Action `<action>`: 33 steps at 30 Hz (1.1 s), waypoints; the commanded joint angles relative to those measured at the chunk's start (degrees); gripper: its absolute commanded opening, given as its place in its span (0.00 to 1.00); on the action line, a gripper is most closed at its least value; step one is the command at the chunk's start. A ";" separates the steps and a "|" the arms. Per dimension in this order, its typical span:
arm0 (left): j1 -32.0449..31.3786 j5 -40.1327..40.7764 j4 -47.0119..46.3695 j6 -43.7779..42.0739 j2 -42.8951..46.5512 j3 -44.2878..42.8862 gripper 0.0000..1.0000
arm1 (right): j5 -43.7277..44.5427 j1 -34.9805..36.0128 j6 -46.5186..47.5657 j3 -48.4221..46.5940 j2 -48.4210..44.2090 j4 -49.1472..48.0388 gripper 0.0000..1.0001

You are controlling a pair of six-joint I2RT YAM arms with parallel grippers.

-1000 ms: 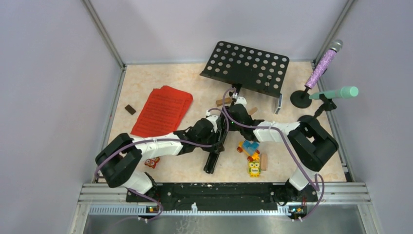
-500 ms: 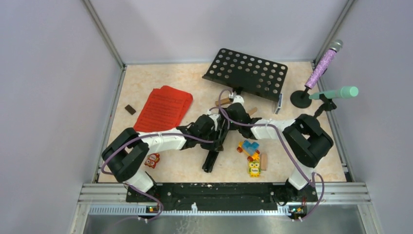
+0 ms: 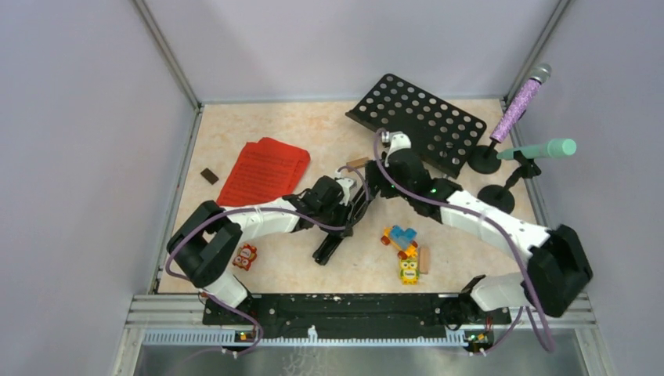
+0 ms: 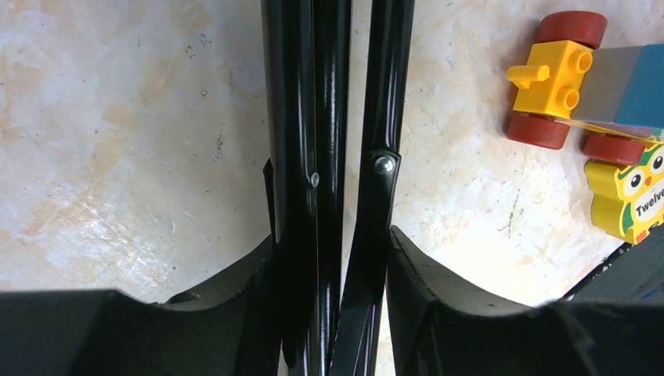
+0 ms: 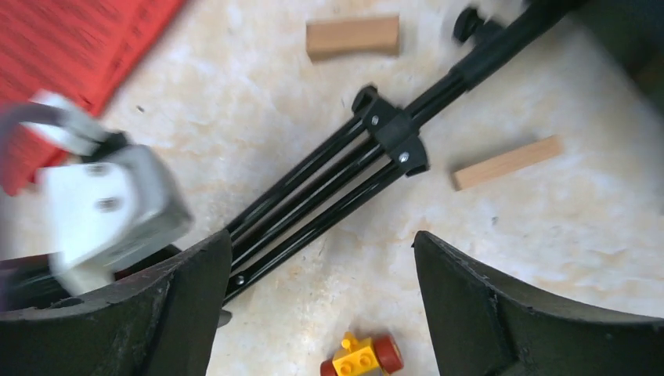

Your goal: Pack up the instrument practice props

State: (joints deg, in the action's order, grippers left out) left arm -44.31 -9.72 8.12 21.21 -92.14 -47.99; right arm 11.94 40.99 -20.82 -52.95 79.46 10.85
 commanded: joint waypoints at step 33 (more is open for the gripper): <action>6.97 3.13 -1.45 3.51 -8.74 -10.06 0.83 | 1.46 0.23 -6.41 2.56 -39.23 30.15 0.83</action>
State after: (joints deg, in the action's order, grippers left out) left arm -37.56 -7.73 9.52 22.96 -100.09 -57.80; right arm 14.00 40.99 -25.65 -51.31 42.50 39.22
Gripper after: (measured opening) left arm 0.772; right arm 0.832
